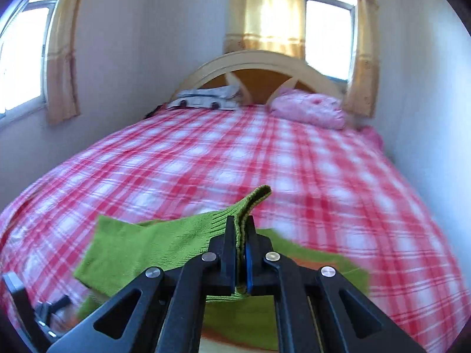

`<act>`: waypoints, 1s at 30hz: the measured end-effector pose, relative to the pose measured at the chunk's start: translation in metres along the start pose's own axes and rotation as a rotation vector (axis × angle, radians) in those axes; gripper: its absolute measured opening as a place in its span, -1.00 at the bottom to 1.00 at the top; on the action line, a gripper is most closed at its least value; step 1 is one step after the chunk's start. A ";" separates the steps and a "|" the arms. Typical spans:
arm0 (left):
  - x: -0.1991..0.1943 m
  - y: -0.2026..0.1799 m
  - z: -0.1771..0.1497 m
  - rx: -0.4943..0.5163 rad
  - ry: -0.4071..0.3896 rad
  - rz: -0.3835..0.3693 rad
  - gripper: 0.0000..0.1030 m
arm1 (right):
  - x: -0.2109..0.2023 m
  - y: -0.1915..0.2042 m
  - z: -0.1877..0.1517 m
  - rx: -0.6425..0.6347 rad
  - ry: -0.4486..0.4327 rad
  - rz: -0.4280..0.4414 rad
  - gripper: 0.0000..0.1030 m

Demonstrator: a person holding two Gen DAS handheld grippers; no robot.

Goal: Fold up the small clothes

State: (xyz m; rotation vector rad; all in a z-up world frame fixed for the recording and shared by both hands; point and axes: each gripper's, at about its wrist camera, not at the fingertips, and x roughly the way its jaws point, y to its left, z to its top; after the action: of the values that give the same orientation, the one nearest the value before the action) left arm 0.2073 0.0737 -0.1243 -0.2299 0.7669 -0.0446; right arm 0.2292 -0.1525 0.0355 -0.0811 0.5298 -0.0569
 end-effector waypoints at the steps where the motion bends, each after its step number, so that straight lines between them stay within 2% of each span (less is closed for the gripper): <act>1: 0.001 -0.001 0.001 0.001 0.001 0.002 0.91 | 0.001 -0.011 -0.004 0.000 0.007 -0.031 -0.93; 6: 0.003 0.000 0.001 0.003 0.003 0.016 0.91 | 0.033 -0.055 -0.051 0.065 0.124 -0.067 -0.92; 9: 0.005 -0.001 0.002 0.005 0.006 0.020 0.91 | 0.053 -0.067 -0.082 0.069 0.183 -0.163 -0.92; 11: 0.006 -0.001 0.003 0.010 0.008 0.027 0.91 | 0.062 -0.076 -0.096 0.109 0.212 -0.181 -0.92; 14: 0.008 -0.001 0.003 0.017 0.010 0.036 0.91 | 0.071 -0.085 -0.113 0.092 0.242 -0.247 -0.92; 20: 0.008 -0.004 0.003 0.021 0.020 0.053 0.91 | 0.082 -0.105 -0.125 0.180 0.323 -0.173 -0.92; 22: 0.011 -0.008 0.007 0.033 0.038 0.083 0.91 | 0.083 -0.108 -0.127 0.198 0.328 -0.158 -0.91; 24: 0.018 -0.016 0.016 0.059 0.065 0.153 0.91 | 0.081 -0.109 -0.127 0.206 0.327 -0.144 -0.91; 27: 0.025 -0.012 0.032 -0.002 0.067 0.183 0.91 | 0.066 -0.114 -0.123 0.224 0.303 -0.143 -0.88; 30: 0.038 -0.003 0.045 -0.074 0.096 0.195 0.91 | 0.034 -0.119 -0.114 0.261 0.196 -0.247 -0.88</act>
State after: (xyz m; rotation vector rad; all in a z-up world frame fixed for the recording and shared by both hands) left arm 0.2659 0.0752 -0.1179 -0.2235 0.8848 0.1589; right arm 0.1971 -0.2805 -0.0687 0.1159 0.7022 -0.3778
